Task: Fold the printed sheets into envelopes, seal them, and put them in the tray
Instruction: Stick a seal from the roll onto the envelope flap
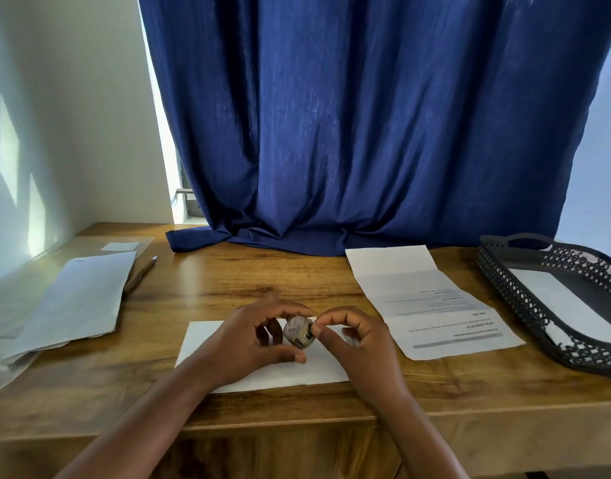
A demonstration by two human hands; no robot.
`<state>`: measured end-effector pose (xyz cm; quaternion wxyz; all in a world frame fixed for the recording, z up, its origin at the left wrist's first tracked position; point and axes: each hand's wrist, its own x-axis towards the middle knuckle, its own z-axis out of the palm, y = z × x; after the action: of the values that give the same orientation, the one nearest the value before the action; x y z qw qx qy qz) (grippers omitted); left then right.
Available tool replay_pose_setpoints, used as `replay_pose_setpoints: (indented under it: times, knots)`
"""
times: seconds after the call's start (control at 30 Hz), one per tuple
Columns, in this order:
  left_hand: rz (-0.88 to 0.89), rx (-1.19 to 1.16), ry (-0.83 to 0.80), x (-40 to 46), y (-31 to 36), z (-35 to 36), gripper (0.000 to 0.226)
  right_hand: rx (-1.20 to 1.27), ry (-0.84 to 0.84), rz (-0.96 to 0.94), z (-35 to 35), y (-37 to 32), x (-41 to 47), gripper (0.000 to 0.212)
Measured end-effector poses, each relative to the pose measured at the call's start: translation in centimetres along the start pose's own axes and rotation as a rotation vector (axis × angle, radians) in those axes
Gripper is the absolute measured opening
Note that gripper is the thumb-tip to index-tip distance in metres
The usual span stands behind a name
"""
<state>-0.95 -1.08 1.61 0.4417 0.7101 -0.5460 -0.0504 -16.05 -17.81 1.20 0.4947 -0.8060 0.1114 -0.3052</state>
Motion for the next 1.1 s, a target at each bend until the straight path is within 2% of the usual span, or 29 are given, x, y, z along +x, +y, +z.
replay_pose_setpoints:
  times: [0.27, 0.5, 0.73, 0.87, 0.93, 1.1]
  knots:
    - [-0.045, -0.003, 0.026, 0.0, -0.5, 0.0, 0.052, 0.049, 0.047, -0.037, -0.2, -0.2, -0.2, 0.001]
    - [-0.054, -0.022, 0.113, 0.3, -0.5, 0.0, 0.044, 0.128, 0.068, -0.116, -0.4, -0.6, -0.6, 0.003]
    - [-0.08, 0.097, 0.224, 0.7, -1.3, -1.1, 0.052, 0.129, 0.051, -0.058, -0.4, -0.7, -0.7, 0.005]
    - [-0.202, 0.292, 0.242, 1.4, -2.7, -4.8, 0.046, 0.119, 0.054, -0.017, -0.4, -0.6, -0.7, 0.003]
    - [-0.293, 0.395, 0.228, 1.5, -3.8, -7.0, 0.042, 0.121, 0.054, -0.011, -0.3, -0.7, -0.7, 0.01]
    - [-0.52, 0.569, 0.114, 1.4, -6.2, -10.8, 0.039, 0.131, 0.055, 0.023, -0.2, -0.5, -0.4, 0.008]
